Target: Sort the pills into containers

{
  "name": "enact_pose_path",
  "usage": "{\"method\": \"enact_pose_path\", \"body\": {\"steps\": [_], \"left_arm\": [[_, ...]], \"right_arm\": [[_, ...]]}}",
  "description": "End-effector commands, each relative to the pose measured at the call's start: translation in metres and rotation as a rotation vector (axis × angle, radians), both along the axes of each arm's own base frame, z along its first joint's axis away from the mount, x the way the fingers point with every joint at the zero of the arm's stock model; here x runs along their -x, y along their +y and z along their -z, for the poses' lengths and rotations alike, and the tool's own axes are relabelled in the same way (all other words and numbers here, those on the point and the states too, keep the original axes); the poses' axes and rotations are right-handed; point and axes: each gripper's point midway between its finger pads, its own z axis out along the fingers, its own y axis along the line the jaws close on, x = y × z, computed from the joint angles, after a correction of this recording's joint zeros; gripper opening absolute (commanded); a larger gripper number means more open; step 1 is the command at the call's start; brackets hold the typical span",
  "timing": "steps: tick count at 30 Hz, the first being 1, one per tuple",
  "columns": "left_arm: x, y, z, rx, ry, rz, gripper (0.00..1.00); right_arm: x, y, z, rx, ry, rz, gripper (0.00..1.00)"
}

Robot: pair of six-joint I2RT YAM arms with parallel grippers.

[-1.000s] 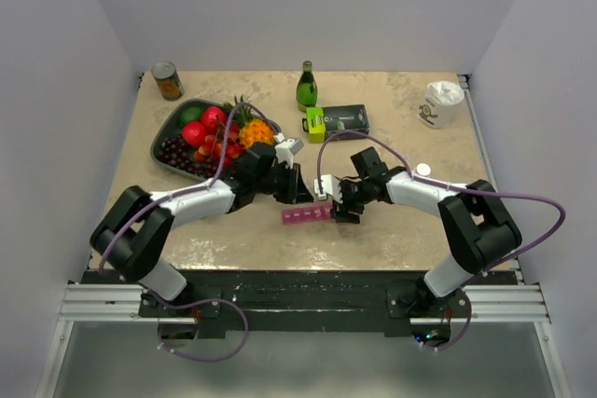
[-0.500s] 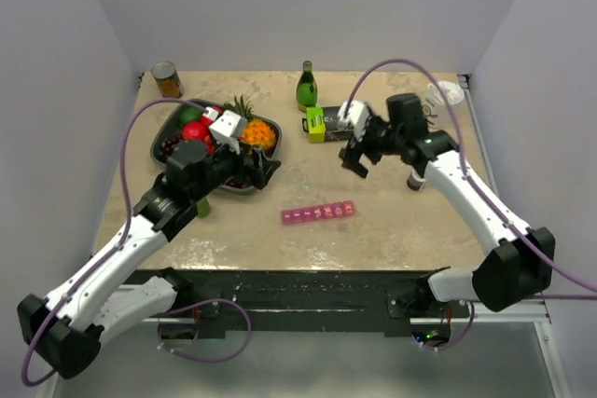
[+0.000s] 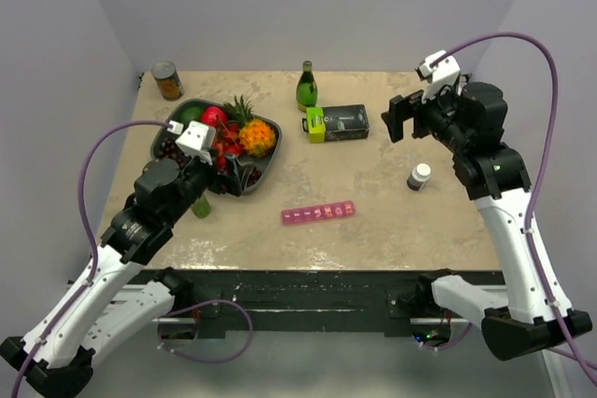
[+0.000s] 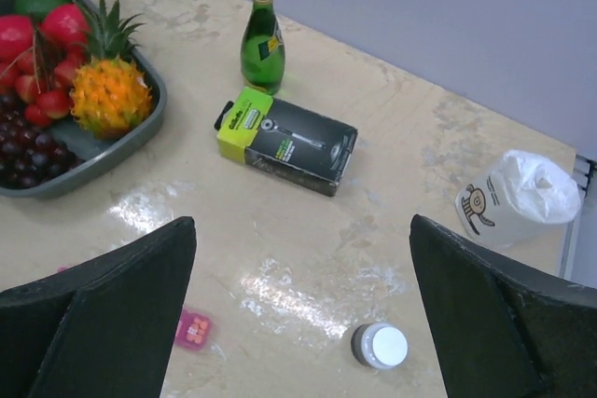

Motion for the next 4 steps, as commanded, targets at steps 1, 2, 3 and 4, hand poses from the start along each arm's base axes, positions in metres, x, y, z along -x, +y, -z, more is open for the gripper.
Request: {"method": "enact_pose_path", "body": {"steps": [1, 2, 3, 4], "left_arm": [[0.0034, 0.013, -0.0186, -0.022, -0.034, -0.037, 0.99], [0.0039, 0.015, -0.0212, -0.022, -0.041, -0.044, 0.99], [0.0041, 0.0159, -0.0209, -0.026, -0.042, -0.047, 0.99], [0.0047, 0.0168, -0.0216, -0.029, -0.045, -0.048, 0.99]], "right_arm": [[-0.0005, -0.0058, -0.0071, -0.063, 0.013, 0.035, 0.99], [0.0, -0.007, -0.0081, -0.067, 0.011, 0.039, 0.99], [-0.0001, -0.0072, -0.0091, -0.076, 0.012, 0.042, 0.99], [-0.0004, -0.0083, -0.0098, -0.077, 0.01, 0.047, 0.99]]}}
